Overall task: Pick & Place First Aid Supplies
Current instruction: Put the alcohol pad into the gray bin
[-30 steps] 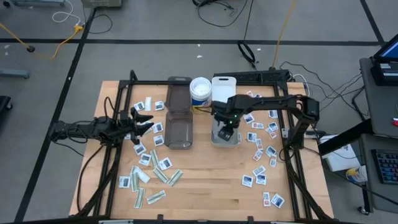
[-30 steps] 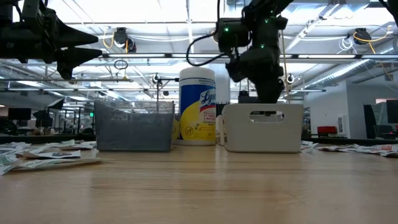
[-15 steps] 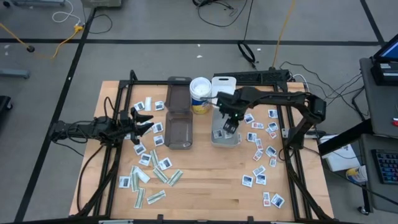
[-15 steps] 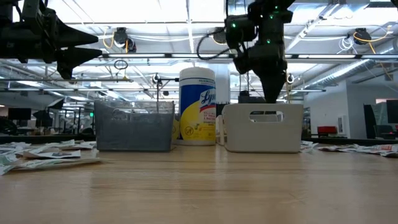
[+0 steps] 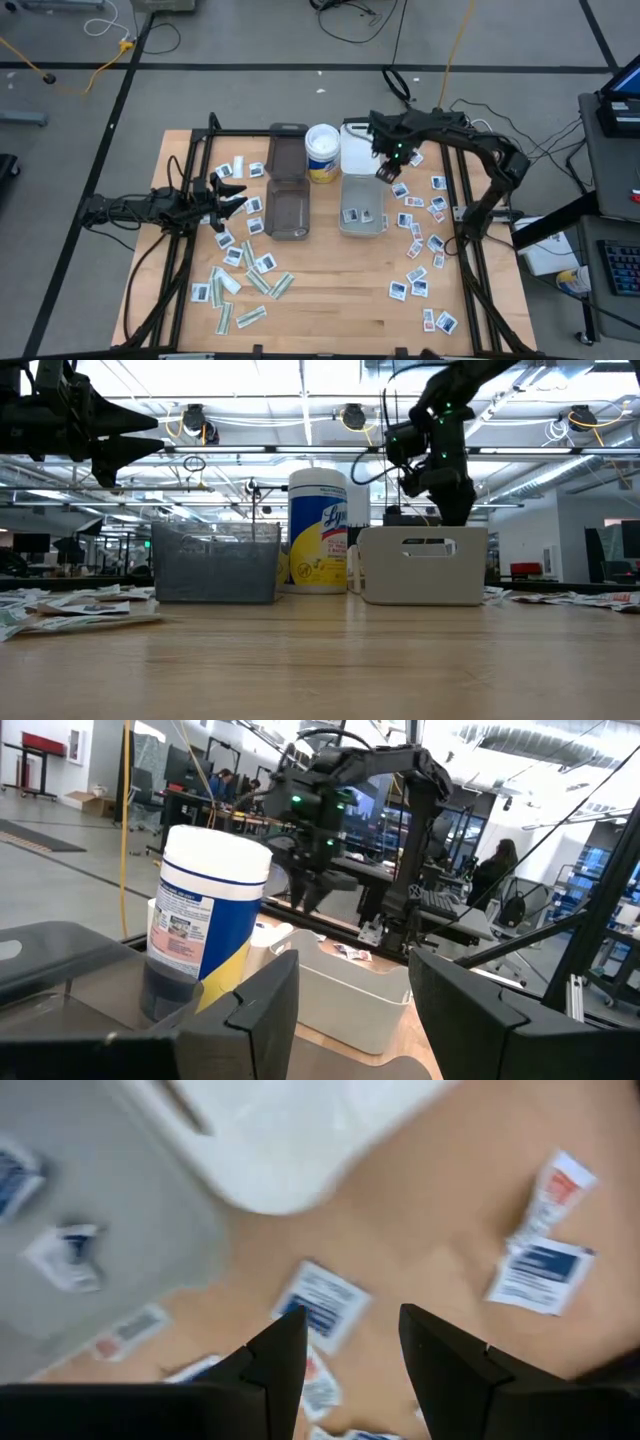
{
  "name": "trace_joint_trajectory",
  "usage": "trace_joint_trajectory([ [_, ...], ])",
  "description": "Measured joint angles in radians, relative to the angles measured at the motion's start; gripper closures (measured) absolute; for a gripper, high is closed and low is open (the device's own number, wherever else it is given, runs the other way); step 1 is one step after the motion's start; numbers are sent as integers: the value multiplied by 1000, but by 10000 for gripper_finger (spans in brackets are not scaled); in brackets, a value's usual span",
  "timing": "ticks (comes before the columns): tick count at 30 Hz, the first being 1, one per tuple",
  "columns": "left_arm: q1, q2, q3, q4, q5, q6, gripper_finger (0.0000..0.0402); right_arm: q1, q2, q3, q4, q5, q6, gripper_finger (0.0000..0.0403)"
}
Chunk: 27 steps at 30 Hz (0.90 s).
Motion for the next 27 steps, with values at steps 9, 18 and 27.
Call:
trace_joint_trajectory([
  [9, 0, 0, 0, 0, 0, 0, 206, -207, 0, 0, 17, 1, -107, 245],
  [18, 0, 0, 0, 0, 0, 0, 206, -355, 0, 0, 65, 49, -178, 245],
  [27, 0, 0, 0, 0, 0, 0, 206, -393, 71, 0, 96, 48, -164, 245],
])
